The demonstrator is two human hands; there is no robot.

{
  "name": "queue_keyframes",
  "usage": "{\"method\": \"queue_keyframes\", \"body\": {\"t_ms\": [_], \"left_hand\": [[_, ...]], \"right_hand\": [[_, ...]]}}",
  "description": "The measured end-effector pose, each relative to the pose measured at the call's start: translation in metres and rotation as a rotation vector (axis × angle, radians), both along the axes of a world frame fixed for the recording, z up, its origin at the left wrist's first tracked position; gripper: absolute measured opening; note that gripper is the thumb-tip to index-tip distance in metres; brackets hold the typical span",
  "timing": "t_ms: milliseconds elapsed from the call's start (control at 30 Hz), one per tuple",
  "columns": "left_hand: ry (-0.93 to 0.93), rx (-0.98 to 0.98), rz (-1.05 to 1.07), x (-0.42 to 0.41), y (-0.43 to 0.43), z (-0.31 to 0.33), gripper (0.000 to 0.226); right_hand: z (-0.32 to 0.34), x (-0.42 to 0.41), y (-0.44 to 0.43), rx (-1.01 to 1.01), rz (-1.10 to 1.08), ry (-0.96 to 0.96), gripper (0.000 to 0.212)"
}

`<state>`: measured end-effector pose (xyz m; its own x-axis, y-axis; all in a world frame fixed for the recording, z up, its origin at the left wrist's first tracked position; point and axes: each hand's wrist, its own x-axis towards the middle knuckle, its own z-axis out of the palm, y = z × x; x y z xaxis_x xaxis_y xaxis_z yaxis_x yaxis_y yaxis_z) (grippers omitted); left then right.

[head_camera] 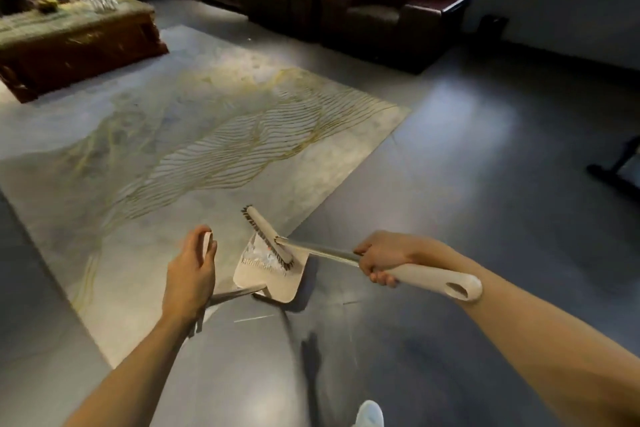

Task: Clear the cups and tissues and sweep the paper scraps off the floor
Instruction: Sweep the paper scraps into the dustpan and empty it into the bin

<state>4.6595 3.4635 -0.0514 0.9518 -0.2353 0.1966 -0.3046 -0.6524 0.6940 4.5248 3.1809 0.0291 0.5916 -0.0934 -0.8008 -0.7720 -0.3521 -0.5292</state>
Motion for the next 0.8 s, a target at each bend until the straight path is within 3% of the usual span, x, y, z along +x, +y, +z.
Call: {"method": "queue_keyframes", "body": {"t_ms": [200, 533, 800], "left_hand": [[-0.052, -0.078, -0.093, 0.057, -0.195, 0.038, 0.014], [-0.056, -0.172, -0.253, 0.186, -0.525, 0.043, 0.015], [-0.054, -0.219, -0.424, 0.296, -0.772, 0.074, 0.019]], "right_hand": [[0.014, 0.019, -0.165, 0.016, -0.267, -0.117, 0.032], [0.001, 0.101, -0.418, -0.052, -0.630, -0.322, 0.047], [0.022, 0.194, -0.627, -0.081, -0.891, -0.417, 0.040]]}}
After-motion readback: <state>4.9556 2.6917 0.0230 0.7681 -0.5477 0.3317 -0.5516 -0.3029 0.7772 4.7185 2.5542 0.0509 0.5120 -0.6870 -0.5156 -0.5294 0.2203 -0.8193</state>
